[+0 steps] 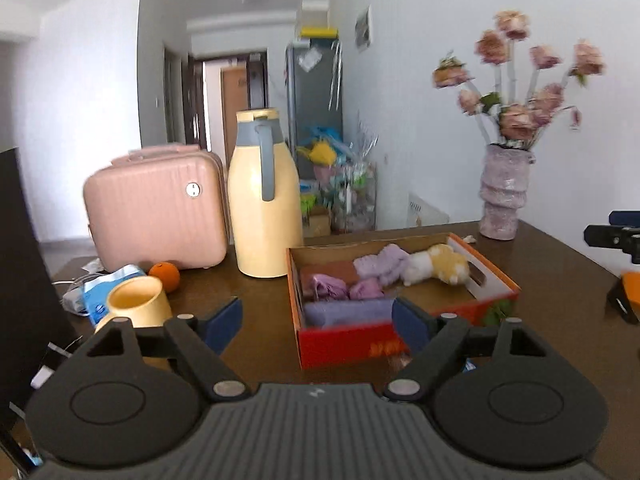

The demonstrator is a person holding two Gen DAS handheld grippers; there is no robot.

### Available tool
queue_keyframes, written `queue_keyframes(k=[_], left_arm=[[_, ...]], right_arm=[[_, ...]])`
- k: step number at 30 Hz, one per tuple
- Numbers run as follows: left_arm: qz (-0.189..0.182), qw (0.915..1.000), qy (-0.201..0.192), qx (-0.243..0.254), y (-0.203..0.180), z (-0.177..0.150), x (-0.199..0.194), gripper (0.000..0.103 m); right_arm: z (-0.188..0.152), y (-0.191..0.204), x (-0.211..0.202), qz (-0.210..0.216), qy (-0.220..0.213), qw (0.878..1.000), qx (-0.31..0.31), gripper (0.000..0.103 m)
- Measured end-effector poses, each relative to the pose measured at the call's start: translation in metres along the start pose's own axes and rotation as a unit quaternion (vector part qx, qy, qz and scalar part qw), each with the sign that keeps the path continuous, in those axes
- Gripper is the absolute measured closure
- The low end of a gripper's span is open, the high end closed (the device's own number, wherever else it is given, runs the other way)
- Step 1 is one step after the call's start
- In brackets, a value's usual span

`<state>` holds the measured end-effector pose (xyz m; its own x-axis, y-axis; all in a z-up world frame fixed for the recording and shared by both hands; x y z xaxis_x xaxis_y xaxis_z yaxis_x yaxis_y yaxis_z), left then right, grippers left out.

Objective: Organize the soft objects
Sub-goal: 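Withdraw both tools from the box back over the loose items, then grasp the clear mesh bag with the left tool while the right tool grasps the white foam cylinder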

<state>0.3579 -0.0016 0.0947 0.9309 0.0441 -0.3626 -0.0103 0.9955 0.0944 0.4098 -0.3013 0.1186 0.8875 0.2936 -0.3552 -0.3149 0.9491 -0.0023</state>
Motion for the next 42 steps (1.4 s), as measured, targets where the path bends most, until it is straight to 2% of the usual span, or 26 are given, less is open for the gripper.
queue_keyframes(k=[3, 5, 9, 12, 16, 21, 27, 36, 42], left_arm=[[-0.005, 0.9997, -0.023, -0.007, -0.003, -0.04, -0.041, 0.013], [-0.007, 0.9997, -0.023, -0.007, -0.005, -0.066, -0.06, 0.013], [0.01, 0.9993, -0.008, -0.034, -0.003, -0.113, -0.094, 0.013], [-0.006, 0.9985, 0.02, -0.051, 0.001, -0.144, -0.115, 0.013], [-0.003, 0.9988, 0.035, -0.033, 0.0, -0.158, -0.125, 0.013], [-0.007, 0.9988, 0.035, -0.033, -0.006, -0.157, -0.12, 0.013], [-0.027, 0.9982, 0.048, -0.025, -0.022, -0.158, -0.103, 0.013], [-0.028, 0.9975, 0.062, -0.018, -0.042, -0.15, -0.048, 0.013], [-0.038, 0.9962, 0.076, -0.019, -0.051, -0.144, -0.004, 0.013]], right_arm=[[-0.039, 0.017, -0.034, 0.006, -0.012, 1.0, 0.002, 0.025], [-0.066, 0.029, -0.056, 0.012, -0.017, 1.0, -0.001, 0.025], [-0.118, 0.053, -0.093, 0.034, -0.019, 0.999, 0.01, 0.024], [-0.156, 0.071, -0.122, 0.04, -0.021, 0.998, 0.034, 0.021], [-0.192, 0.089, -0.142, 0.062, 0.002, 0.996, 0.057, 0.02], [-0.197, 0.094, -0.14, 0.038, 0.009, 0.998, 0.04, 0.021], [-0.199, 0.086, -0.13, 0.036, 0.015, 0.998, 0.056, 0.021], [-0.196, 0.063, -0.082, 0.022, 0.043, 0.996, 0.069, 0.022], [-0.187, 0.034, -0.03, 0.001, 0.066, 0.993, 0.093, 0.022]])
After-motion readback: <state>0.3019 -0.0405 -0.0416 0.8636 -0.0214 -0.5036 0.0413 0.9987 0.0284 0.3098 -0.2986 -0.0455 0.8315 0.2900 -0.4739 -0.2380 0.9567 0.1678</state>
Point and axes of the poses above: each gripper's, at about its wrist camera, not at the fingertips, and x roughly the way its jaws point, y to its left, z to its top, the point moved 5 cm from there along x, roughly the way its jaws point, and after that the axes turned 7 degrees about z, right-handed, at the moved point
